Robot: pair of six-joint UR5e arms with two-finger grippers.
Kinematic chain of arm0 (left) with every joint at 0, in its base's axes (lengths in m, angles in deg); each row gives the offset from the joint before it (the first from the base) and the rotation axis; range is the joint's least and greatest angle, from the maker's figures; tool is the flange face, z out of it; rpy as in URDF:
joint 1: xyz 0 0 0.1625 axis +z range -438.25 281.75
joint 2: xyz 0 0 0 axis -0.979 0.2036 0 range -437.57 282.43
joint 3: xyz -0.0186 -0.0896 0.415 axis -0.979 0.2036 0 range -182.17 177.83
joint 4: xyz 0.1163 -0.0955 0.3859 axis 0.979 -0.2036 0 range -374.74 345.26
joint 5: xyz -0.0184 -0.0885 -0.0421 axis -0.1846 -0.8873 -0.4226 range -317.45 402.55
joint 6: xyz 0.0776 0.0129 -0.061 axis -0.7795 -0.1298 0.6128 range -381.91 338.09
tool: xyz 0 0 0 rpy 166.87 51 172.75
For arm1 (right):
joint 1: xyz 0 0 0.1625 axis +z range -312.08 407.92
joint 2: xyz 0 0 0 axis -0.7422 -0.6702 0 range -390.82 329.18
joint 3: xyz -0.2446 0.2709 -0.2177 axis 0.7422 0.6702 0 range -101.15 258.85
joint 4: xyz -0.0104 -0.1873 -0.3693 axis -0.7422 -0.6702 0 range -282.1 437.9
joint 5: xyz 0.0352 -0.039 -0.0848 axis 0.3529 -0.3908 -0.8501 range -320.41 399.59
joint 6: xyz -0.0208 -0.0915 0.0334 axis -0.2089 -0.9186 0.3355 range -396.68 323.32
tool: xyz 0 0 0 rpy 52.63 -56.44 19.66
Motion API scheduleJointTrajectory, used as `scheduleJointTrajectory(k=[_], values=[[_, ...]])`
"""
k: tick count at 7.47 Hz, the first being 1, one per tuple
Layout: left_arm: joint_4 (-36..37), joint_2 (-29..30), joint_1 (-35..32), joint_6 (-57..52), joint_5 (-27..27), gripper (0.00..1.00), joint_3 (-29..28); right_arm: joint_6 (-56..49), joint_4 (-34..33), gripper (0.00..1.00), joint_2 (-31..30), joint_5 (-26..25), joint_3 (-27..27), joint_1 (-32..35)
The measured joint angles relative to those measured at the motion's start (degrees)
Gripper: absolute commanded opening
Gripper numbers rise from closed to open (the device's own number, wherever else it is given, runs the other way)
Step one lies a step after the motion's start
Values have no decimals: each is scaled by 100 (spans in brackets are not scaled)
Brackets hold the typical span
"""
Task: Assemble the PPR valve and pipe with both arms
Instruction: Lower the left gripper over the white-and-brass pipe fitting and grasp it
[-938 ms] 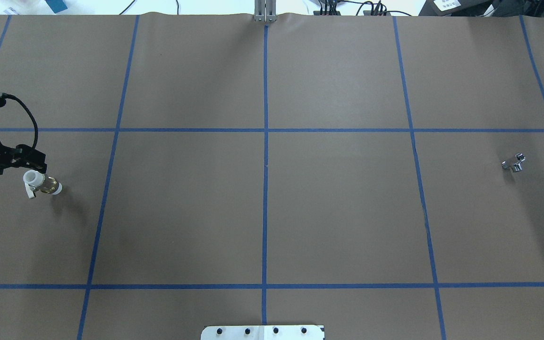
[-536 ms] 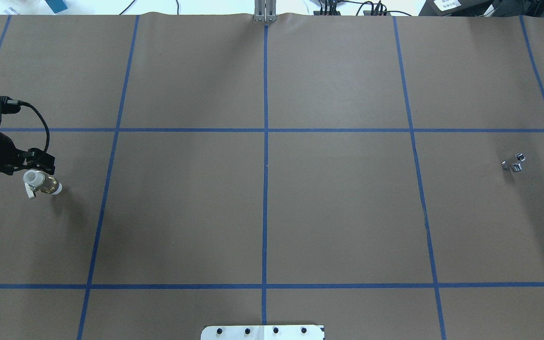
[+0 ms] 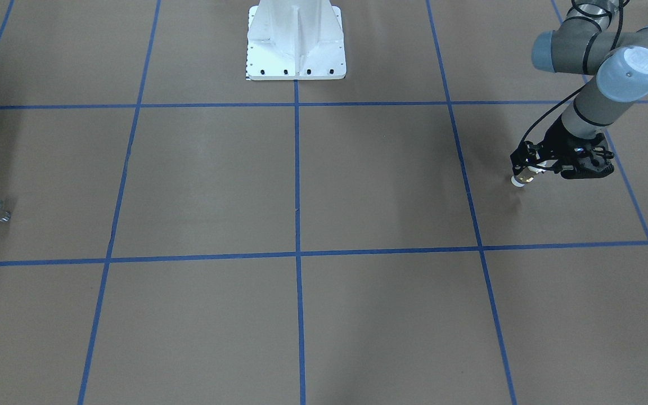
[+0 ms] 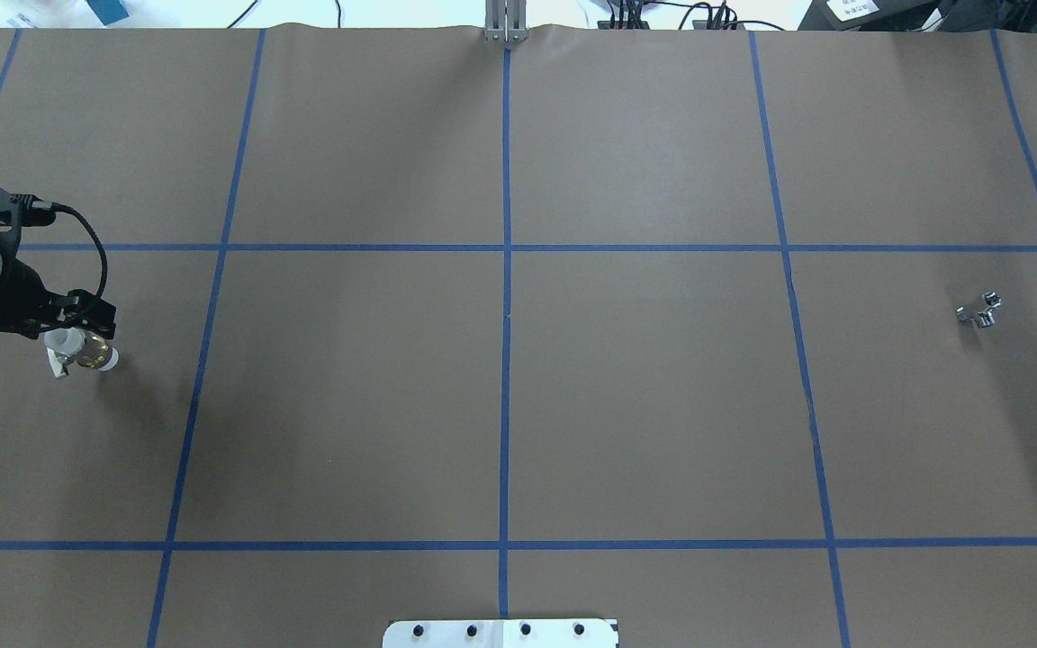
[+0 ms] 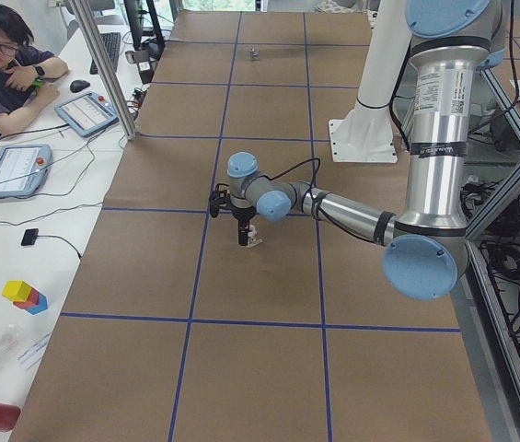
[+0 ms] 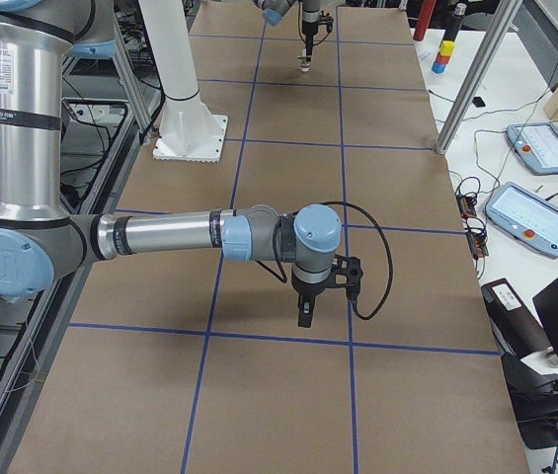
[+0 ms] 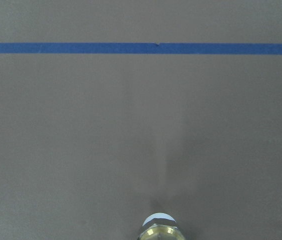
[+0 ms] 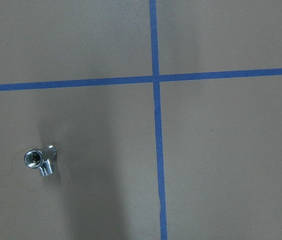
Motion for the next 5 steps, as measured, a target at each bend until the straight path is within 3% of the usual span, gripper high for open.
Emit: scheduleJointTrajectory(k=[2, 5], values=[[14, -54, 31, 7, -18, 73, 122, -3, -9, 100, 0, -6, 7, 0], [36, -134, 46, 1, -14, 46, 151, -3, -26, 100, 0, -7, 9, 0]])
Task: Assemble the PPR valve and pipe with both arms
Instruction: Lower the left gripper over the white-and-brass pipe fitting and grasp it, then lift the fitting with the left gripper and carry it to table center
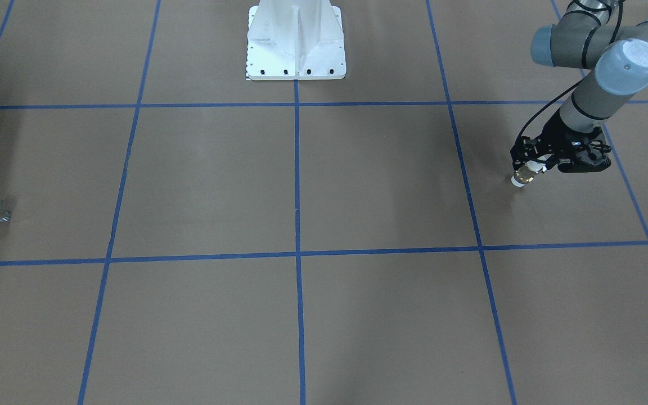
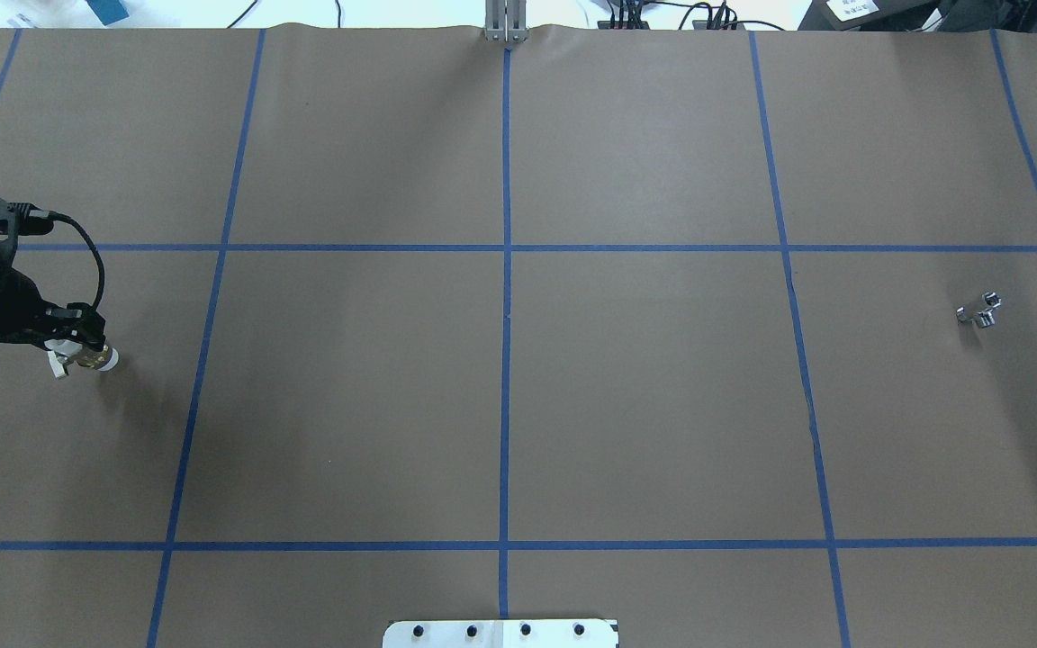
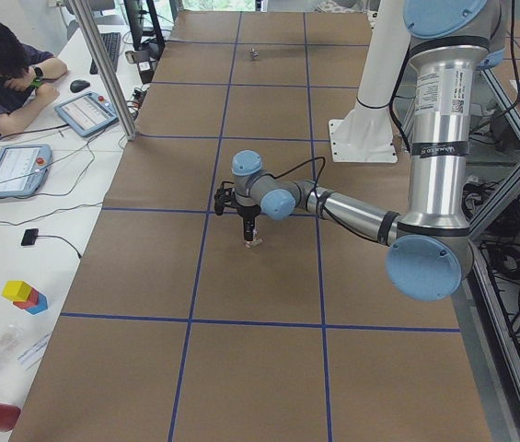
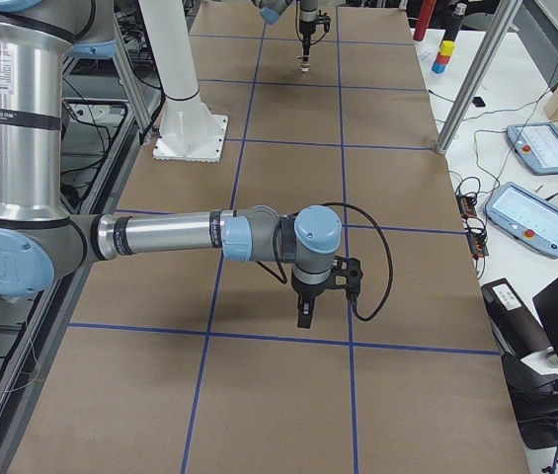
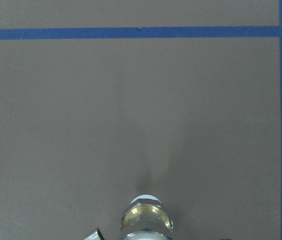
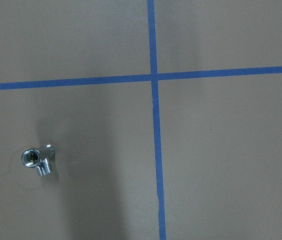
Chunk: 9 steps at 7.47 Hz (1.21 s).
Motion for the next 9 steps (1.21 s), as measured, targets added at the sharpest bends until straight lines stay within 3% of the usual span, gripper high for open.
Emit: scheduleJointTrajectory(k=[1, 2, 4, 6, 7, 9], values=[[4, -21, 2, 1, 1, 30, 3, 0, -10, 100, 0, 0, 0, 0], [21, -42, 6, 11, 5, 3, 22, 0, -20, 100, -2, 0, 0, 0], [152, -63, 7, 53, 22, 0, 137, 0, -27, 100, -7, 0, 0, 0], [995, 60, 13, 61, 29, 0, 633, 0, -20, 100, -4, 2, -15, 0], [1712, 372, 31, 65, 33, 0, 919, 2, -11, 100, 6, 5, -40, 0], [3441, 1876, 224, 246, 38, 0, 1079, 6, 2, 100, 101, 19, -104, -31]])
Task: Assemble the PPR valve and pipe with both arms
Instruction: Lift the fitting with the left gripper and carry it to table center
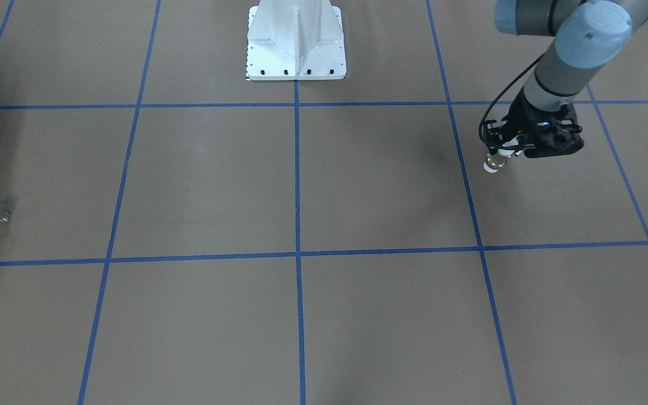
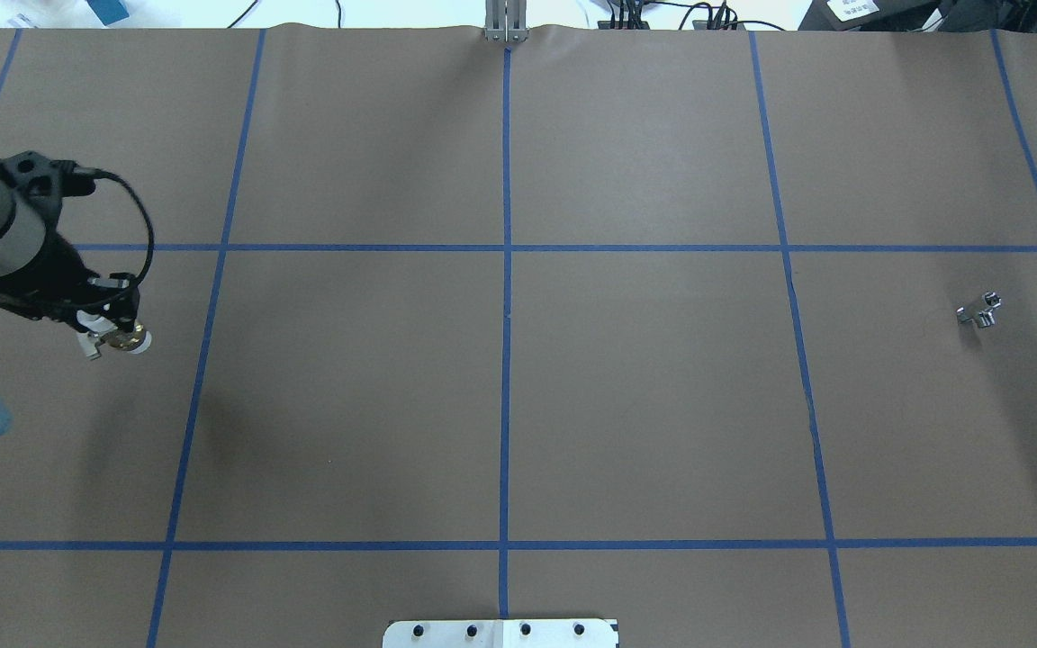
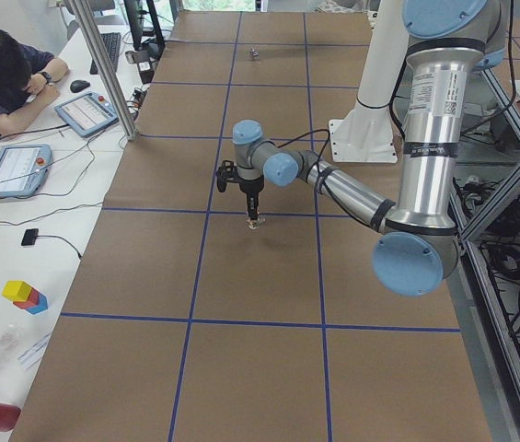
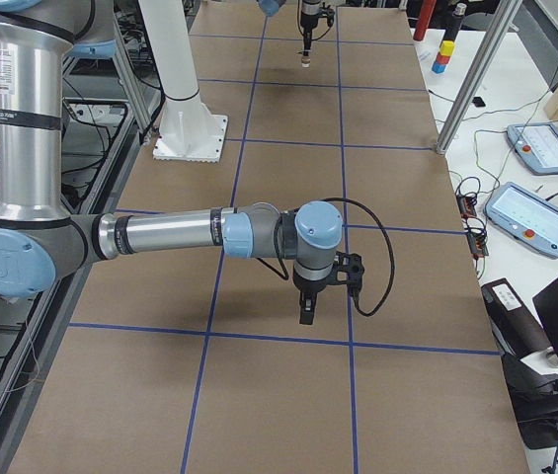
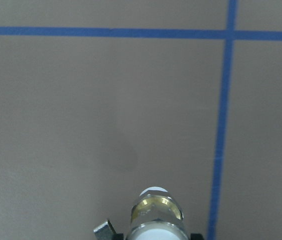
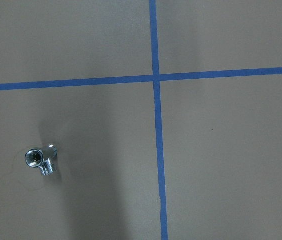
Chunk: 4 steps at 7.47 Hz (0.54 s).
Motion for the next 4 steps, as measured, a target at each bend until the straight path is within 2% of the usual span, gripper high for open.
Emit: scheduleJointTrajectory(k=[1, 2, 4], values=[[566, 894, 245, 414, 2, 0, -188, -3, -6, 100, 35, -26, -42, -52], [806, 1834, 518, 993, 2, 0, -668, -17, 7, 100, 36, -35, -35, -102], [722, 3454, 976, 1845, 15, 0, -1979, -27, 37, 100, 17, 12, -51, -140]])
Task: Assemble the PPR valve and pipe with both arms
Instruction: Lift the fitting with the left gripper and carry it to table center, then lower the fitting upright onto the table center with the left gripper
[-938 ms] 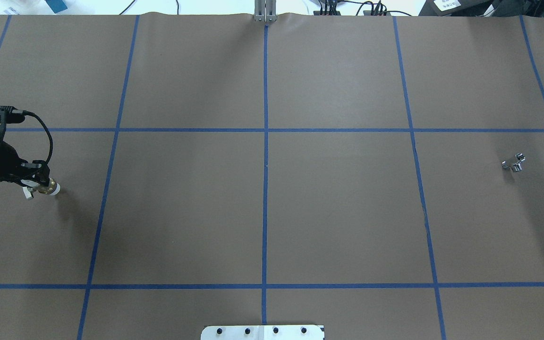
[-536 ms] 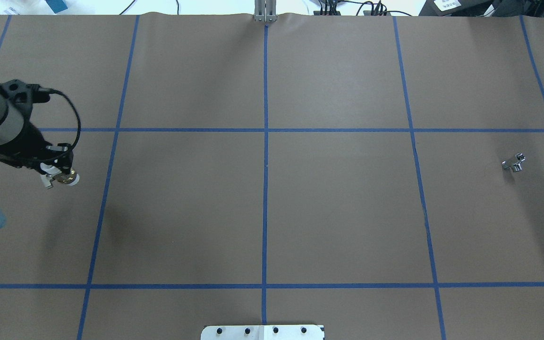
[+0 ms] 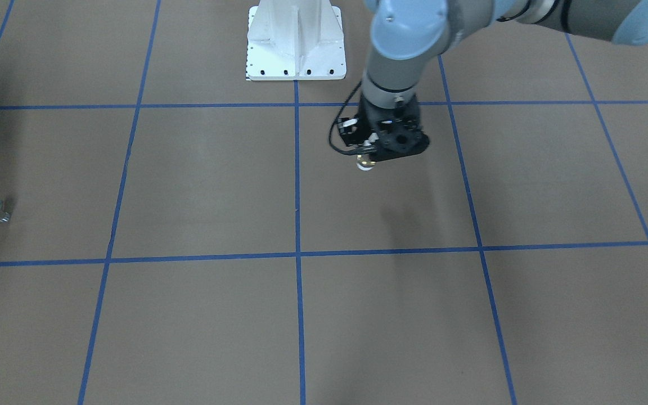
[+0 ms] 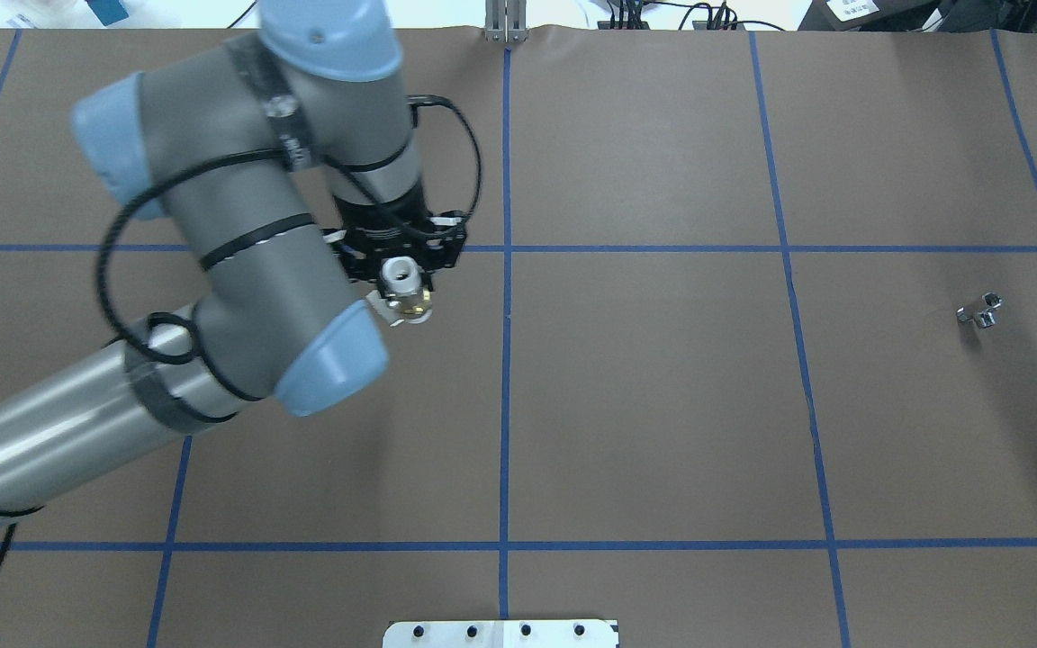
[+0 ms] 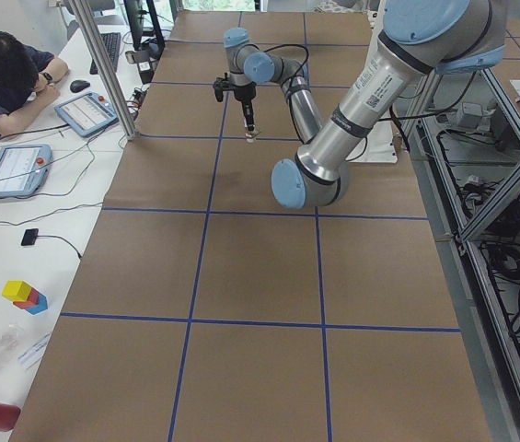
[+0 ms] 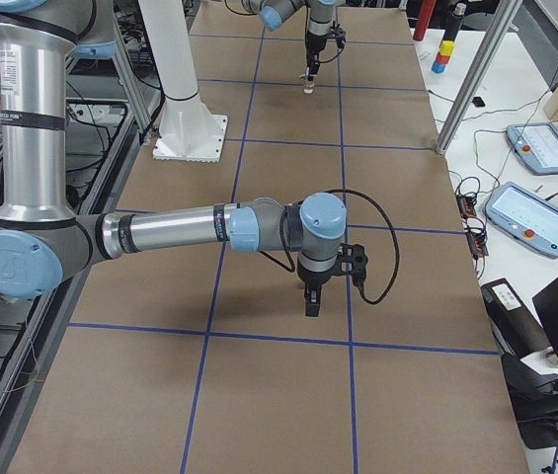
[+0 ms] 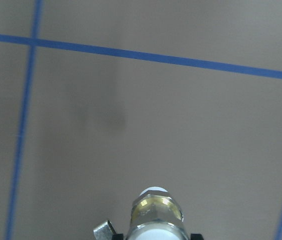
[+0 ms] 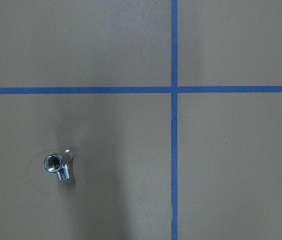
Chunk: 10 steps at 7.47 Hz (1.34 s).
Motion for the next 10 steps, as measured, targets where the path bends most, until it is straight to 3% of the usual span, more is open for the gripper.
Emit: scheduleJointTrajectory(k=[2, 4, 10], values=[[-869, 725, 188, 332, 36, 0, -1263, 24, 4, 100, -3, 31, -28, -4], [-1483, 868, 225, 363, 261, 0, -1973, 35, 3, 100, -6, 158, -30, -5], [-2131, 860, 435, 266, 501, 0, -2596, 38, 3, 100, 0, 267, -29, -5]])
